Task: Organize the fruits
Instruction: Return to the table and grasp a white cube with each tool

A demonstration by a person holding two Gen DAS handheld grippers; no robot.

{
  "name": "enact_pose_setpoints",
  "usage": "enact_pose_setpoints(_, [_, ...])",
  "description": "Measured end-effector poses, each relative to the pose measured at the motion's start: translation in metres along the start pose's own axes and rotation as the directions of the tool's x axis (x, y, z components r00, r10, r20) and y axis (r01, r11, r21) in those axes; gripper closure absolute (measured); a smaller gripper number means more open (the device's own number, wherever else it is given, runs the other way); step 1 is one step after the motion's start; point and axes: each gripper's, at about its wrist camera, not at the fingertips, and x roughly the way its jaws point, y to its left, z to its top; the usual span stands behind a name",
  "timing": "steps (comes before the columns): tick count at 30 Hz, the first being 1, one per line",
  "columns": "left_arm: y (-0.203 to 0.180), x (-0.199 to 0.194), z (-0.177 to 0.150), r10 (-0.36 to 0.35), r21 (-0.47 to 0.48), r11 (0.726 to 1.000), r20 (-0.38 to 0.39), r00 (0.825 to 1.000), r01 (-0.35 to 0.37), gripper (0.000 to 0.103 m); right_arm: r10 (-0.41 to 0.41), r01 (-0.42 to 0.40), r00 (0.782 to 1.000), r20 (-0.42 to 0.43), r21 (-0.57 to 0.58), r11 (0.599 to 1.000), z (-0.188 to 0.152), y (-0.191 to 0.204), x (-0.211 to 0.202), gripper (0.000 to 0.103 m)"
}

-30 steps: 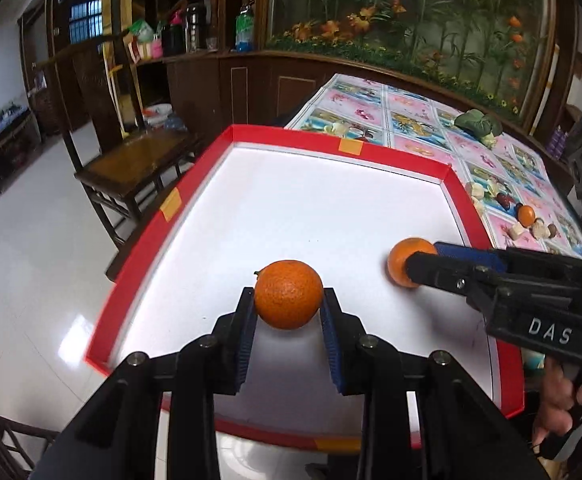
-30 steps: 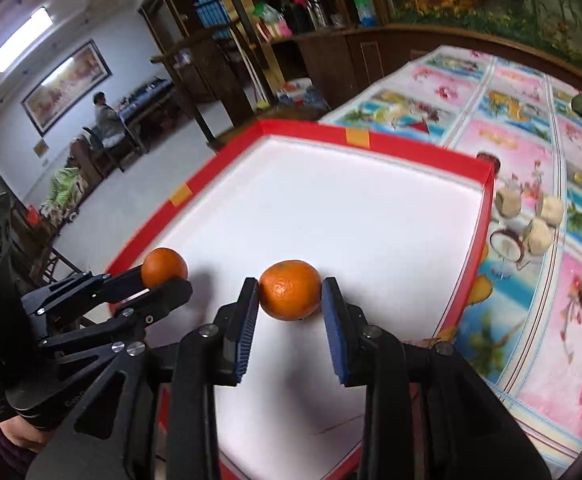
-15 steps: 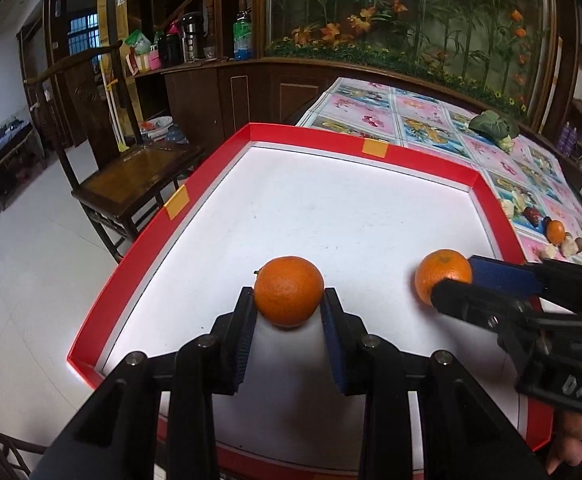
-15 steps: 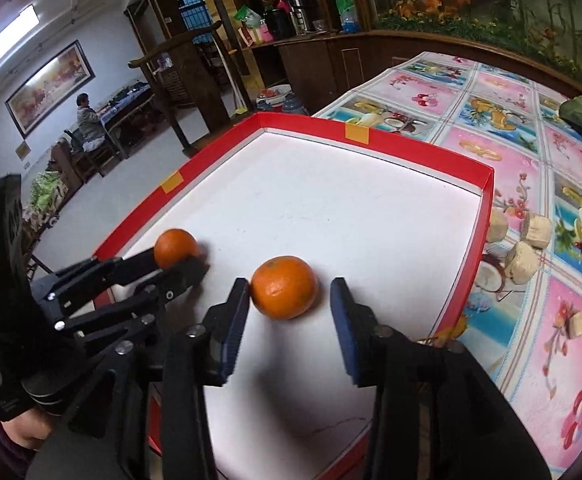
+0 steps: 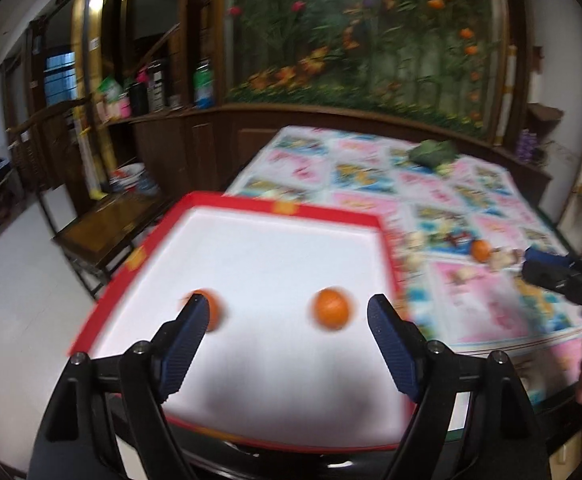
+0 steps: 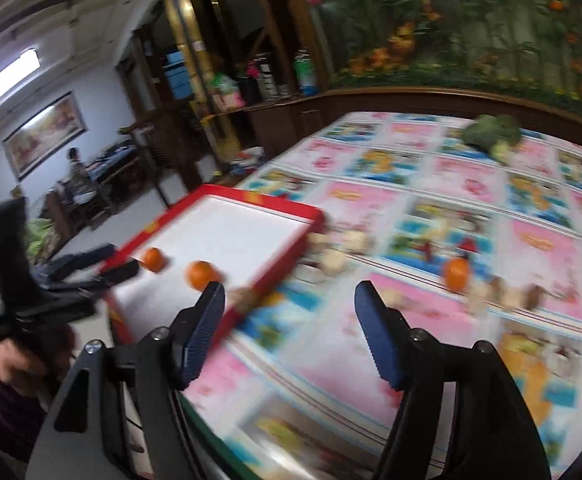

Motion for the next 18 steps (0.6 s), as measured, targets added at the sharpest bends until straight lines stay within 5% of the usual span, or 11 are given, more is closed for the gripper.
enact_pose_setpoints(4, [-0.041,0.001,0.004,-0.116,0.044,0.992,-0.031,0.993,0.117,0.021,-0.097,0.099,0.995,-0.033,0.066,0.993,-0.015,-0.048,-0.014,0.034])
enact_pose_setpoints(9, [-0.090,0.016,0.000,-0.190,0.096,0.975,-0.090,0.978,0.199,0.021,-0.122,0.137,0.985,-0.123,0.123,0.983,-0.015,-0.082,-0.001,0.041])
enact_pose_setpoints(11, [-0.104,0.023,0.000,-0.198,0.109,0.972,-0.114,0.974,0.211,0.021,-0.100,0.123,0.983,-0.154,0.144,0.982,-0.014,-0.087,0.008,0.053])
enact_pose_setpoints(18, [-0.136,0.060,0.007,-0.202,0.114,0.967,-0.204,0.958,0.228,0.021,-0.105,0.142,0.972,-0.209,0.170,0.975,0.002,-0.095,0.054,0.061])
